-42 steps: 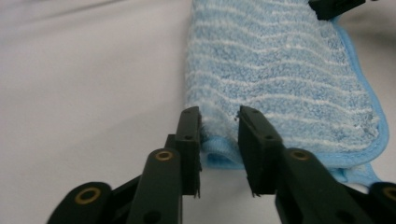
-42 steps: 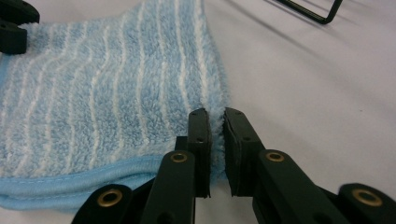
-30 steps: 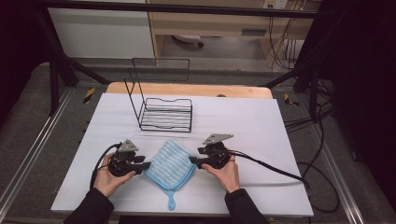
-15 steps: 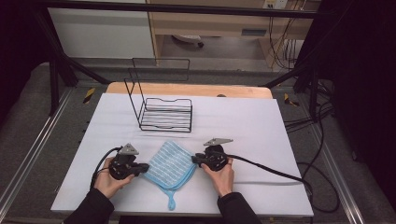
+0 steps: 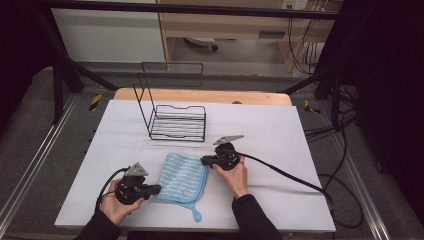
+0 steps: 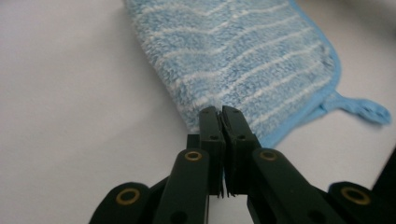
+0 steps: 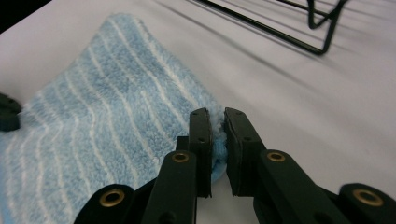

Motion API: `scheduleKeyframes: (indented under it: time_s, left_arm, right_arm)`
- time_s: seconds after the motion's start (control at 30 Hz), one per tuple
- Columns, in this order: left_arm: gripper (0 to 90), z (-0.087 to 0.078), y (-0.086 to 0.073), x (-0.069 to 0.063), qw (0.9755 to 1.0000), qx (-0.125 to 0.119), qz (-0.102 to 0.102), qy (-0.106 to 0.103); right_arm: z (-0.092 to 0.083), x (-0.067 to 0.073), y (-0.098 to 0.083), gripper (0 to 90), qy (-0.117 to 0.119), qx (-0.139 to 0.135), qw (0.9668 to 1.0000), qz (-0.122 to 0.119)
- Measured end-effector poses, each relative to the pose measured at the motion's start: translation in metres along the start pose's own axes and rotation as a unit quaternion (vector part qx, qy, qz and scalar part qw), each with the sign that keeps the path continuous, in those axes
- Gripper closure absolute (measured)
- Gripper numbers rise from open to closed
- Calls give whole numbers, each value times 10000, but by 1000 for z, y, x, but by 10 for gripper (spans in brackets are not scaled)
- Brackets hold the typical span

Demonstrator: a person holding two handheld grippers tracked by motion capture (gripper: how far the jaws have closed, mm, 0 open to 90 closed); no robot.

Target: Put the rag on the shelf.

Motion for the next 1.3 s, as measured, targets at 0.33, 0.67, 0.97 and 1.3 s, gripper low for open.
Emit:
scheduleKeyframes:
  time_s: [0.33,0.67,0.97,1.3]
  left_arm:
    - [860,-3,-8,-1,9997,-106,87,179]
    - [583,-11,8,20,9989,-381,115,246]
    - [291,-12,42,42,9968,-674,144,413]
    - [166,8,74,62,9947,-726,-50,723]
  right_arm:
    - [20,2,11,744,-19,76,9994,-342]
    - [-7,12,20,359,-180,-390,9977,-515]
    - [-29,9,17,113,-132,-497,9983,-270]
    - [-56,4,1,49,-199,-457,9987,-132]
Point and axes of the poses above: each handheld gripper's, and its own axes: z roughly forward along the jaws, y roughly out of its top, x roughly to its left, the point moved 1 cm from there along z, roughly forward along the jaws, and after that the axes turned 4 degrees about -z, right-handed, at the moved point
